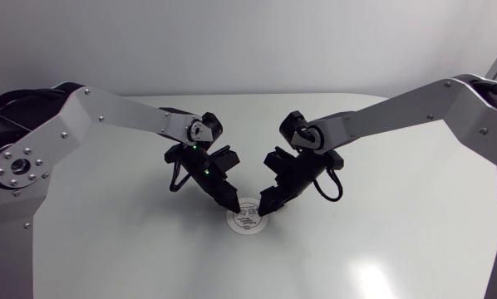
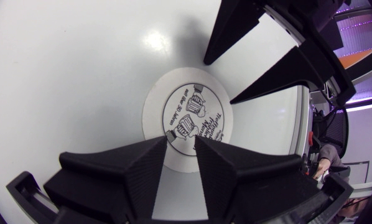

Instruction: Turn the coaster over.

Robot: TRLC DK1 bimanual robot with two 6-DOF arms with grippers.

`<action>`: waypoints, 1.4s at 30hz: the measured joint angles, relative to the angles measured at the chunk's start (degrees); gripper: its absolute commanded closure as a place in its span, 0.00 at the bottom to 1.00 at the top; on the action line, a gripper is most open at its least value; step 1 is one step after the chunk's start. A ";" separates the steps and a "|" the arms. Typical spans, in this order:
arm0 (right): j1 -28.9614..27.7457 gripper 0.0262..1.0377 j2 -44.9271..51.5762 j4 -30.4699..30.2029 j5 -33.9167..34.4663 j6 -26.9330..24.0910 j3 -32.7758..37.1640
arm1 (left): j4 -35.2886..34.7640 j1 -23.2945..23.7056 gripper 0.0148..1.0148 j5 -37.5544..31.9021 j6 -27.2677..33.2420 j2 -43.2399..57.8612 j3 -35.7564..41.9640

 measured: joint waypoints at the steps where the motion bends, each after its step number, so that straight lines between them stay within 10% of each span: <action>1: -0.15 0.27 0.37 -0.44 -0.70 0.35 0.46 | 0.00 -0.15 0.67 0.24 0.00 0.11 0.04; 6: -0.72 0.29 2.60 -4.11 -5.60 1.20 3.23 | 0.00 -0.72 0.67 0.85 0.00 0.35 0.22; 10: -0.83 0.58 4.15 -7.39 -8.07 1.22 4.92 | -0.04 -0.90 0.67 0.83 0.00 0.37 0.24; 20: 0.17 0.84 4.74 -8.20 -11.08 0.96 5.70 | 0.04 -1.99 0.67 1.36 0.00 0.61 0.26; 42: 0.83 0.92 3.83 -6.64 5.09 -2.43 5.38 | -0.20 -2.23 0.67 1.62 0.07 0.39 -0.33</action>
